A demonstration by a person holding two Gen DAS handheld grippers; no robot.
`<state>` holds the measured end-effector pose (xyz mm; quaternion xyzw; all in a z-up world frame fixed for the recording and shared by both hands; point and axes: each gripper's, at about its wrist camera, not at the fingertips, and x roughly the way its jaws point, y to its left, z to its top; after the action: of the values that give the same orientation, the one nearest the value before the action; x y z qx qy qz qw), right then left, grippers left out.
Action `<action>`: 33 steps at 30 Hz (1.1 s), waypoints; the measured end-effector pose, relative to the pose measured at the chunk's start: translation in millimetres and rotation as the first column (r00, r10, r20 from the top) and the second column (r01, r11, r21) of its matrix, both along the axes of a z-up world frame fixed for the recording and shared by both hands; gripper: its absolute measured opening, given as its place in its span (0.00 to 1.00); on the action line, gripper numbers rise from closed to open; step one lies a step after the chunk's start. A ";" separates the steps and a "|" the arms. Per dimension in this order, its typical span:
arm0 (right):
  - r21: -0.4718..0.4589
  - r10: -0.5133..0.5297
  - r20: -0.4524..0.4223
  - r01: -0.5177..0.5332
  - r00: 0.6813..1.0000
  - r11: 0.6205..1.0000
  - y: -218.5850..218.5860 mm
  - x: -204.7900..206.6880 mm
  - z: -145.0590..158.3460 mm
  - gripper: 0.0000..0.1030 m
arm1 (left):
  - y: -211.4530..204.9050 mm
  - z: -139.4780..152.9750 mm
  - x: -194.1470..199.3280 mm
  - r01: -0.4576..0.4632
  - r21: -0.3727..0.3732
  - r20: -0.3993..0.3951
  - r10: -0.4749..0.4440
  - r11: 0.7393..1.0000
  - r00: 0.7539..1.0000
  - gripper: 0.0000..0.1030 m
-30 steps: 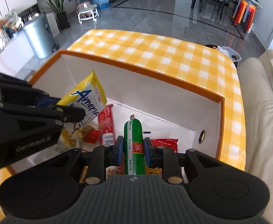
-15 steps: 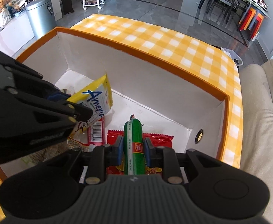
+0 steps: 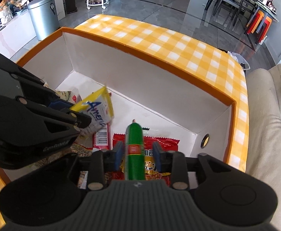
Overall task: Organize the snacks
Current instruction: 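Carry the yellow pack and green stick over the orange box and lower them, then open both tools to release the snacks and pull back from the box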
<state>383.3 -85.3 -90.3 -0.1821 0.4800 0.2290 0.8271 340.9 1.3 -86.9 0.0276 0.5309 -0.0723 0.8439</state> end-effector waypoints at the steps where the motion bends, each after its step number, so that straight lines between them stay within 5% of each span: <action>1: 0.005 0.002 0.000 -0.002 1.000 1.000 -0.5 -0.5 1.2 0.36 | -0.7 1.2 -1.1 0.003 0.011 0.008 -0.003 1.000 1.000 0.19; 6: 0.001 0.003 0.008 -0.003 1.000 1.000 -1.4 -3.7 6.0 0.43 | -4.0 7.8 -6.4 0.016 0.060 0.043 -0.018 0.998 0.999 0.36; 12: 0.009 0.002 0.021 -0.002 1.000 1.000 -3.5 -8.8 17.9 0.64 | -3.8 23.3 -15.9 0.016 0.093 0.086 -0.024 0.996 0.996 0.53; 17: 0.038 -0.006 0.062 0.004 0.998 0.999 -7.0 -21.5 35.9 0.74 | -3.1 41.1 -30.6 -0.001 0.112 0.146 -0.016 0.994 0.989 0.58; 33: 0.152 -0.133 0.185 0.106 0.974 0.983 -25.1 -94.7 83.4 0.77 | -1.3 89.7 -105.5 -0.079 0.130 0.382 0.023 0.988 0.924 0.64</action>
<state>288.6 -110.4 -7.0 -0.1154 0.3896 0.1931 0.8931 235.4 -0.1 2.8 0.0877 0.3622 -0.0054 0.9280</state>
